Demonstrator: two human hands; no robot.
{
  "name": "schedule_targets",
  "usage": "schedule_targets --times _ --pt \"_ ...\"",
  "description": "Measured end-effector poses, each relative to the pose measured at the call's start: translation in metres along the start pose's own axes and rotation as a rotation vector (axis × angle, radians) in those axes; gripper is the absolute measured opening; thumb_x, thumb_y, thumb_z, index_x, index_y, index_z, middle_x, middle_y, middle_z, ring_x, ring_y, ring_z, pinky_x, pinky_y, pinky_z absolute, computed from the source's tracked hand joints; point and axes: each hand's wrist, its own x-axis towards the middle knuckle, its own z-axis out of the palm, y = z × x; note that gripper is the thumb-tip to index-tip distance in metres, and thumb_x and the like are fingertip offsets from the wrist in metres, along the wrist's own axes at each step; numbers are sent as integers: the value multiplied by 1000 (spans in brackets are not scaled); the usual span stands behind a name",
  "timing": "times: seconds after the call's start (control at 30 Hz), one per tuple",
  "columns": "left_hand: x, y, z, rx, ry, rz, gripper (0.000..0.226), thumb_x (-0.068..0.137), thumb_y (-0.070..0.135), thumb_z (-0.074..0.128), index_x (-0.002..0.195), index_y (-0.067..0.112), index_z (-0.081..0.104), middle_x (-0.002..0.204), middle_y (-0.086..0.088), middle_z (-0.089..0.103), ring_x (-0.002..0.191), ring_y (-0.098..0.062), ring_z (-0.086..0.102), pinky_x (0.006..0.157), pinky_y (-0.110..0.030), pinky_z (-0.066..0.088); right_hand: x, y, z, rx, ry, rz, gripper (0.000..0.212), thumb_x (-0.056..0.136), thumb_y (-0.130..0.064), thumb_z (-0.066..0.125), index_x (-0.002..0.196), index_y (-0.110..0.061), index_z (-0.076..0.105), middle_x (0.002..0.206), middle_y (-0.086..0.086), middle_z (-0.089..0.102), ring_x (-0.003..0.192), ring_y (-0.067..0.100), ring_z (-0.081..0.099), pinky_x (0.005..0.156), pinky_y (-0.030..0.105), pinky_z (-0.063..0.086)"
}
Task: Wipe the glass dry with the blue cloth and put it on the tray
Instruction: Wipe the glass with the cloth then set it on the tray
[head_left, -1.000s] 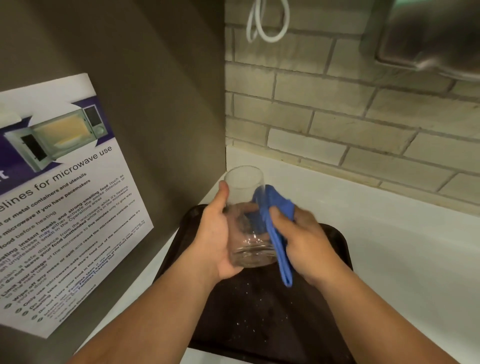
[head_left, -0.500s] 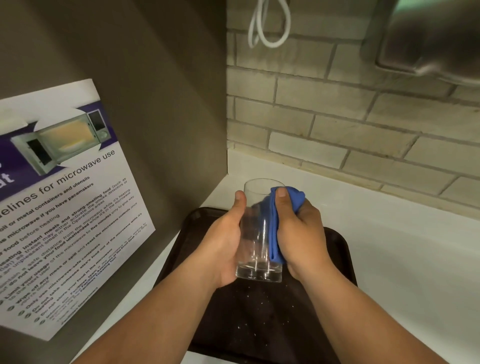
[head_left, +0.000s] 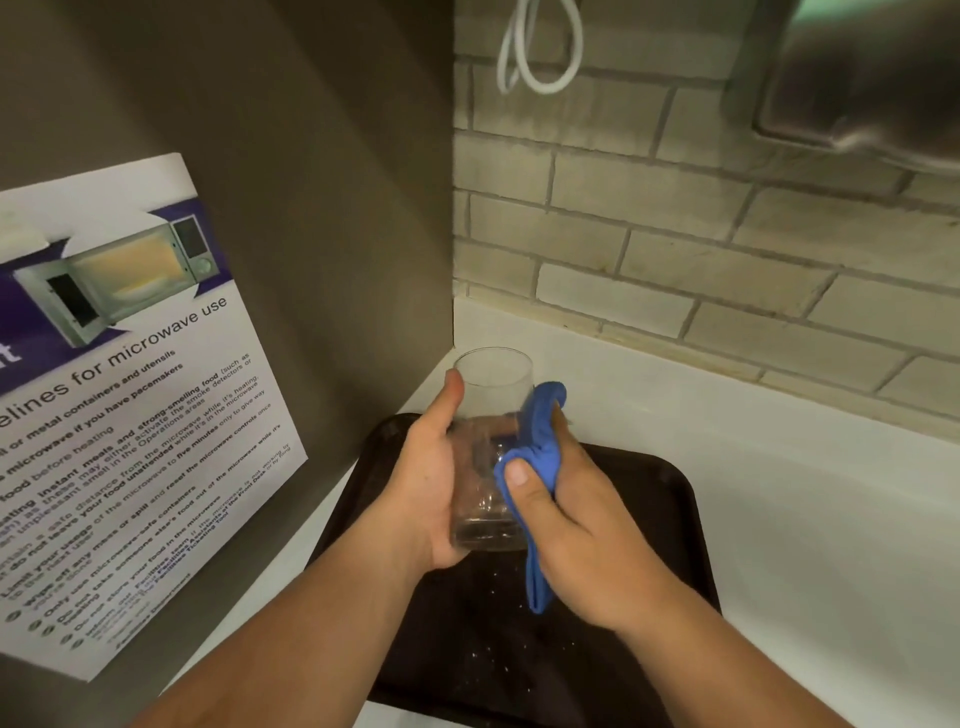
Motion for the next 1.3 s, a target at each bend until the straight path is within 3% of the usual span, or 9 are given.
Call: schedule_targets --times 0.13,0.27,0.4,0.5,0.6,0.77,0.97,1.13,1.3 --pt "-2 -3 4 -31 -72 29 85 87 84 51 128 14 77 123 -17 80 114 -35 76 93 -47 61 22 -18 -3 146 241 44 39 97 -56 48 105 -20 60 91 6 72 85 13 72 78 33 58" --pt "1 0 8 49 -25 75 85 88 82 48 131 15 75 127 -19 78 117 -38 75 101 -55 58 40 -15 -6 241 380 200 50 102 -51 46 97 -4 64 93 30 71 85 44 71 82 59 58" --pt "3 -1 12 124 152 110 77 89 76 50 130 13 71 112 -18 83 101 -38 80 91 -54 62 41 -13 -1 188 431 192 41 102 -50 47 90 -15 63 86 17 73 79 32 72 82 53 60" --pt "-3 -3 16 128 37 112 84 71 78 69 127 15 76 119 -18 81 108 -36 79 97 -54 60 43 -16 -1 207 456 194 49 100 -55 44 87 -13 64 79 16 72 72 28 71 73 47 60" --pt "-6 -2 19 134 -41 130 82 55 50 100 119 4 76 103 -18 82 89 -33 80 74 -43 66 49 -16 -5 344 460 326 57 99 -61 42 87 -12 68 82 18 76 75 31 76 72 44 62" --pt "2 1 20 138 61 442 41 59 33 93 96 23 78 90 -7 80 89 -30 80 76 -43 64 43 -2 -7 845 254 674 46 98 -54 54 110 -15 74 95 16 83 84 34 81 69 45 64" --pt "2 -8 18 420 176 732 49 61 45 90 103 29 71 73 16 70 75 -11 72 69 -35 60 37 19 -5 1239 167 733 54 102 -47 49 104 -3 81 112 27 77 98 42 77 79 51 63" --pt "1 -14 5 454 280 803 54 59 45 94 106 34 70 95 -8 74 90 -29 77 79 -50 65 30 35 -6 1195 227 743 45 104 -37 48 114 -3 74 111 27 77 98 43 77 77 52 61" --pt "3 -8 -42 507 341 700 58 45 44 97 98 48 73 96 5 80 88 -9 78 67 -18 60 15 46 -31 1199 219 651 38 88 -29 70 107 3 78 100 21 79 100 33 75 104 47 52"
